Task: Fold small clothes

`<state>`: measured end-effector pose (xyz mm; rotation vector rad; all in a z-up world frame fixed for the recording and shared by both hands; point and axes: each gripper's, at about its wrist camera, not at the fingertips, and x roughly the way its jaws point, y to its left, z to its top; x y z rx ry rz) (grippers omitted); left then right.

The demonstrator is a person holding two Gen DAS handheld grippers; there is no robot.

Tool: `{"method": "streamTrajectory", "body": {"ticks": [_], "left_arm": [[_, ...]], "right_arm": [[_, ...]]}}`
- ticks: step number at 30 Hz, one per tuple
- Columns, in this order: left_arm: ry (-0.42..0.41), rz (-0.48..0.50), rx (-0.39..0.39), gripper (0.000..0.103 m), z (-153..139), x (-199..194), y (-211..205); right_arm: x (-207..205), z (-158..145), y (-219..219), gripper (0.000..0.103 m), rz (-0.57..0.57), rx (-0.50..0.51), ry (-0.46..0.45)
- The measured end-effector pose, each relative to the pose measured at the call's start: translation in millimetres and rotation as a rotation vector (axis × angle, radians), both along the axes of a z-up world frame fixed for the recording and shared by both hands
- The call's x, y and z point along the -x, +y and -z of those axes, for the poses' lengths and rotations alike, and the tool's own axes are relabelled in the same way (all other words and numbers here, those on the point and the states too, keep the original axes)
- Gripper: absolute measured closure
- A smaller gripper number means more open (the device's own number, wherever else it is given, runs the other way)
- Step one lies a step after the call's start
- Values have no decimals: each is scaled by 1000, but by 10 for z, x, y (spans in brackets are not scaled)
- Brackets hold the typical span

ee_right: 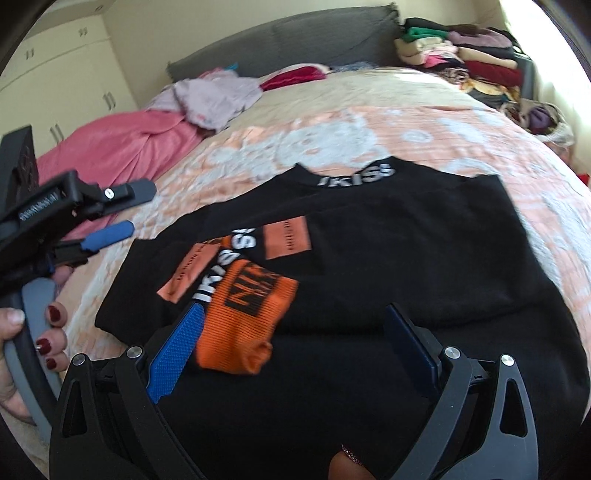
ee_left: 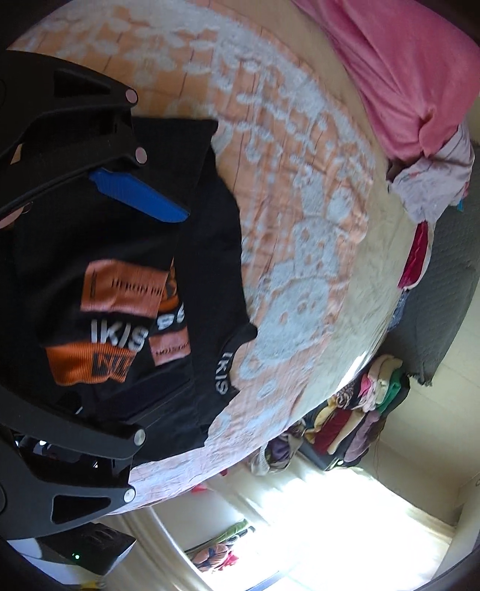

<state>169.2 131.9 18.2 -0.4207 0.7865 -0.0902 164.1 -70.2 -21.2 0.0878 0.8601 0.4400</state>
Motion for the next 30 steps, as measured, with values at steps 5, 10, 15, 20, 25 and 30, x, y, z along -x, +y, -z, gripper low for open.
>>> {"method": "streamTrajectory", "body": {"ticks": [5, 10, 15, 20, 25, 30], "left_arm": [[0, -64, -60, 16, -6, 41, 193], [4, -94, -44, 10, 3, 76, 354], [-10, -113, -43, 10, -33, 109, 417], [-8, -125, -39, 10, -27, 119, 462], [-12, -141, -38, 10, -44, 139, 530], [-19, -167, -35, 10, -72, 183, 621]], "right_arm": [[-144, 80, 183, 19, -25, 17, 26], [-251, 227, 244, 35, -44, -27, 80], [-226, 220, 306, 60, -77, -88, 73], [-137, 92, 432, 87, -137, -94, 16], [-79, -194, 493, 88, -179, -114, -72], [-103, -488, 472, 89, -193, -99, -146]]}}
